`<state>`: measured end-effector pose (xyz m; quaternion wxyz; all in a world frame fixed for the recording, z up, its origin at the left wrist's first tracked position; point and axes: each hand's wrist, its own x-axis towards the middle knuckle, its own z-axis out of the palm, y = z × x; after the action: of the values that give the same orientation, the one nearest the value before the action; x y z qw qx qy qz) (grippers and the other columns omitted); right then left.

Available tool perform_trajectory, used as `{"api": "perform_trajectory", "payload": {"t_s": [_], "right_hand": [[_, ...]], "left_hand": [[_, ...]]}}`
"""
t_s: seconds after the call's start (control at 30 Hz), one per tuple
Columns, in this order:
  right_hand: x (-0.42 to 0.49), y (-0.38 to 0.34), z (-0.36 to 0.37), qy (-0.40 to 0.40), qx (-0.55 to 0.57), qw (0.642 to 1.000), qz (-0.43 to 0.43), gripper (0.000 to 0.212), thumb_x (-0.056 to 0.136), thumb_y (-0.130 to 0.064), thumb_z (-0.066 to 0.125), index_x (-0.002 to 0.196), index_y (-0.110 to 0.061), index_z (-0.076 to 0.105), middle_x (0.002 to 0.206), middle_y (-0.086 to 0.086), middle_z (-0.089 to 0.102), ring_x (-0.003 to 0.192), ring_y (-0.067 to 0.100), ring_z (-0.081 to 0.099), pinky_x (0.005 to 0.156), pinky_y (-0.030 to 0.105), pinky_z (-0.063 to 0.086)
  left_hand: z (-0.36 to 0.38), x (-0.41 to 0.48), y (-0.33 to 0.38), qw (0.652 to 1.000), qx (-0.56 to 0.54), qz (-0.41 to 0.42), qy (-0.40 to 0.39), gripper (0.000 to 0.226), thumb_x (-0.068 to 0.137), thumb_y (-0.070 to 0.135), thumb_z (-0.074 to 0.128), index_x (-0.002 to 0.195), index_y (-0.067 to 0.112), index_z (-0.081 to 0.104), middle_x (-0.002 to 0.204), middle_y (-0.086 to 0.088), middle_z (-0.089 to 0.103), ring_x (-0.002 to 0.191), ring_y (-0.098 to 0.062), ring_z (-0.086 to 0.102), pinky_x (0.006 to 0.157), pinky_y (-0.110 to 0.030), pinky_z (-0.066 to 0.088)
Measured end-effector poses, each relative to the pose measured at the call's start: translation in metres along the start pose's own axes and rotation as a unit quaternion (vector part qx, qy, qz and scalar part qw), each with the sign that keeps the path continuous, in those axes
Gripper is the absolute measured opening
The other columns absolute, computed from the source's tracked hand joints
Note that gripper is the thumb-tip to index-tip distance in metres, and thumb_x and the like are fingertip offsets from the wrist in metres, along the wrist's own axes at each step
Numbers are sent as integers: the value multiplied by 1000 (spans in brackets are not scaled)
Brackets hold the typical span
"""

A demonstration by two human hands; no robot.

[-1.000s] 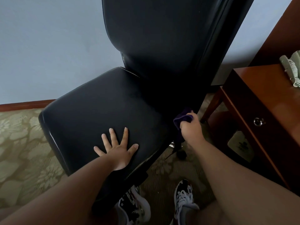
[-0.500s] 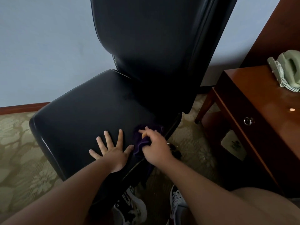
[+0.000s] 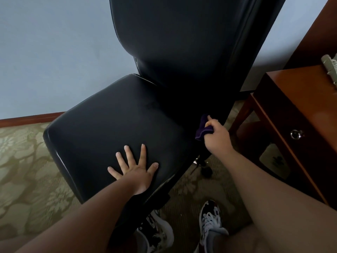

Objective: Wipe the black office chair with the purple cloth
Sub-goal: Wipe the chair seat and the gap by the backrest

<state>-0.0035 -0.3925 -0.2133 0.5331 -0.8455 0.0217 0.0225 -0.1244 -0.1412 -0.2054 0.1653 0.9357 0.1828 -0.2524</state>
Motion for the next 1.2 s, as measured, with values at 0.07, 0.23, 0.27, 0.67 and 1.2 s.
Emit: {"api": "perform_trajectory", "payload": {"t_s": [0.07,0.23,0.27,0.67,1.2], "right_hand": [[-12,-2,8,-9,-6,1000,-21,44,90,6,54,88,-38,55,160,-2,36,153,18,15,117,21,8],[-71,-10,32,-58,29,997,-28,43,85,13,53,81,-30,57,161,8,34,147,21,33,118,24,18],[-85,-13,38,-64,38,997,-26,43,84,14,53,79,-28,57,159,7,36,147,20,35,117,23,19],[-144,-5,61,-149,-40,983,-98,64,81,3,59,80,-60,49,155,-9,45,149,2,22,123,34,23],[-80,-15,45,-18,-113,991,-75,34,84,10,53,90,-24,51,151,5,50,150,22,27,115,25,25]], "left_hand": [[-1,-1,4,1000,2,-7,-2,75,88,77,17,134,53,-37,143,-1,-53,131,-33,-47,101,-68,-21],[-5,-9,19,999,16,-27,-4,75,91,73,16,140,47,-34,146,-5,-49,135,-36,-42,104,-70,-16],[-7,-11,22,999,15,-31,-4,75,91,73,16,141,47,-33,147,-6,-48,135,-37,-41,104,-70,-15],[-5,-12,21,1000,12,-29,1,73,91,73,13,141,46,-34,147,-6,-49,136,-37,-41,106,-71,-15],[10,-1,50,997,-13,-67,40,74,90,72,9,138,42,-39,145,-11,-50,134,-41,-42,99,-71,-20]]}}
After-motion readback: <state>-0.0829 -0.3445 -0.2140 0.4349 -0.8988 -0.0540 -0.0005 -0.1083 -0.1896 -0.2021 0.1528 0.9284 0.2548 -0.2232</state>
